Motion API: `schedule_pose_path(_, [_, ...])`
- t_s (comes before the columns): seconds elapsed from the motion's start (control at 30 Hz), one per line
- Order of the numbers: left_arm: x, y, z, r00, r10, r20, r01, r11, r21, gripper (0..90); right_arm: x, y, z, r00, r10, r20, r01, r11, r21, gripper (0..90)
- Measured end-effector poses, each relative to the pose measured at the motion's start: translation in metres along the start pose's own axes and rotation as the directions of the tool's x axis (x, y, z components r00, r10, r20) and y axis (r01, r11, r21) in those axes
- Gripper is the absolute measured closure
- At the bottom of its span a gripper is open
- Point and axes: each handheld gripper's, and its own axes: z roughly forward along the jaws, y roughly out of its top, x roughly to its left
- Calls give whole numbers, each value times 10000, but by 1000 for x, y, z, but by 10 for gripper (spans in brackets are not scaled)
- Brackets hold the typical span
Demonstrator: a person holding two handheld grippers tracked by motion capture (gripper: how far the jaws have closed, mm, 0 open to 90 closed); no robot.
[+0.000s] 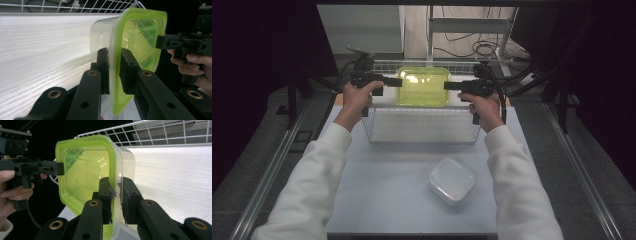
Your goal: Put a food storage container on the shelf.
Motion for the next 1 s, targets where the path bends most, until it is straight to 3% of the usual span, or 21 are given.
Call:
schedule_pose_path(0.17, [12, 6, 5, 9972, -694, 295, 693, 9976, 32, 793, -9, 4, 5, 9972, 720, -222, -721, 9974, -61, 776])
schedule_pose_path(0.3, [20, 10, 10, 9927, -1129, 425, 1129, 9936, 19, 782, -15, 8, 12, 9922, 1245, -106, -1246, 9922, -87, 766])
schedule_pose_path(0.57, [33, 13, 20, 9845, -1673, 527, 1679, 9858, -70, 749, -27, 11, 24, 9752, 2213, -71, -2214, 9746, -328, 745])
schedule_pose_path(0.77, [36, 13, 23, 9834, -1716, 582, 1726, 9849, -115, 735, -32, 11, 28, 9679, 2507, -154, -2512, 9667, -490, 739])
schedule_pose_path(0.9, [34, 13, 23, 9908, -1332, 255, 1336, 9909, -174, 709, -33, 11, 28, 9662, 2568, -221, -2576, 9652, -460, 724])
schedule_pose_path(1.0, [34, 11, 24, 9946, -1029, -88, 1026, 9943, -283, 584, -33, 10, 30, 9678, 2517, 93, -2511, 9671, -413, 598])
